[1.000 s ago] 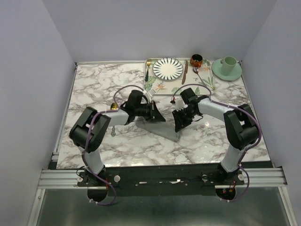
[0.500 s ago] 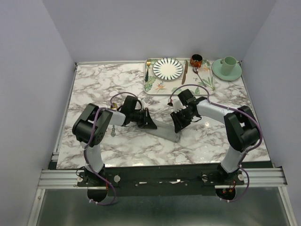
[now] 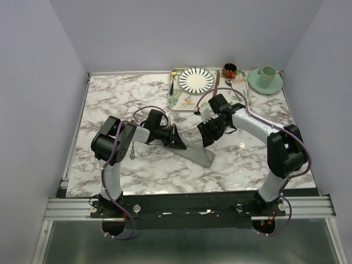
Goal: Fold the napkin into a case and place the utensils inside
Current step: Stuff the top corner of the smaller-rectangle-folded napkin into the folded napkin.
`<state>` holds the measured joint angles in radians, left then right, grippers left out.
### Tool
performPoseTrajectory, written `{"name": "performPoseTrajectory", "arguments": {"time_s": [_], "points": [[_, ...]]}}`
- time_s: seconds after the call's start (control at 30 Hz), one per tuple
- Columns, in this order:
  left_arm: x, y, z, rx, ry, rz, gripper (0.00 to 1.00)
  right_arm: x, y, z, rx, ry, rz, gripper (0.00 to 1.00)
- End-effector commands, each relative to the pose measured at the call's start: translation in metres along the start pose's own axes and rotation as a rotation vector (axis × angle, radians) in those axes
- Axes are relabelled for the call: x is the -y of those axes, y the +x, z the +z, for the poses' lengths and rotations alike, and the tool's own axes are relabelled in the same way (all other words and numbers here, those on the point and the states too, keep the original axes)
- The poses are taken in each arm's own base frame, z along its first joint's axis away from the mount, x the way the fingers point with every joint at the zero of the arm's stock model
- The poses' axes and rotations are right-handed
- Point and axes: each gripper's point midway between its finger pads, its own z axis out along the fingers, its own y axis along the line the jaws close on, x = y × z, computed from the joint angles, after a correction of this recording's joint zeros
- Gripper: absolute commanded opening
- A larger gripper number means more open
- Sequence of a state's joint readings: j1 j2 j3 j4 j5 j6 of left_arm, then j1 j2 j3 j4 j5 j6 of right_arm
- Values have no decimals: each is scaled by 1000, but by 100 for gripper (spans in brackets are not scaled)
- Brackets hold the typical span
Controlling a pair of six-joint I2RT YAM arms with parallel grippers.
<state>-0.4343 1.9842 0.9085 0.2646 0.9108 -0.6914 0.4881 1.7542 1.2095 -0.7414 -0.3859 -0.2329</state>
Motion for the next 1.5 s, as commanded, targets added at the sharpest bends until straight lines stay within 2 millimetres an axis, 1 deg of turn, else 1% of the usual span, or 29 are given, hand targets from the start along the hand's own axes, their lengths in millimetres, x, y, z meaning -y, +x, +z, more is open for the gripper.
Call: {"name": "performPoseTrajectory", "arguments": {"time_s": [0.0,0.07,0.1,0.2,0.23,0.37,0.47,0.6,0.73,0.83,0.97,1.07,1.13,1.2,1.3,1.37,1.4,1.47], "points": [[-38,17,4,-25,-131,-18,0,-8,-19,-19,52,-46,-24,45],[-38,17,4,-28,-131,-20,0,-12,-14,-18,37,-68,22,40],[-37,15,4,-23,-132,-18,0,-12,-10,-15,22,-72,46,35],[-37,13,4,-20,-133,-19,0,-16,4,-15,-22,-85,109,30],[-37,13,4,-18,-133,-18,0,-17,10,-15,-27,-75,121,31],[-38,14,5,-19,-137,-20,0,-17,25,-12,-57,-61,150,31],[-38,13,5,-17,-138,-22,0,-18,33,-6,-84,-77,161,34],[-39,14,6,-17,-140,-21,0,-19,32,1,-86,-95,181,36],[-39,14,5,-15,-143,-21,0,-14,31,9,-94,-88,190,36],[-39,14,6,-13,-144,-22,0,-12,34,15,-113,-90,201,36],[-40,14,5,-11,-146,-24,0,-12,33,18,-120,-92,207,38],[-40,13,5,-6,-147,-23,0,-11,28,19,-110,-81,202,32],[-41,13,6,-6,-150,-21,0,-12,25,17,-102,-81,197,12],[-41,14,5,-5,-151,-23,0,-16,20,15,-95,-86,188,1],[-40,13,5,-2,-151,-23,0,-24,15,11,-87,-76,149,1],[-41,13,5,-3,-152,-24,0,-24,13,10,-85,-50,116,1],[-41,14,5,-4,-152,-27,0,-28,13,11,-90,-42,99,1],[-40,13,5,-1,-152,-26,0,-26,15,13,-102,-11,77,1]]}}
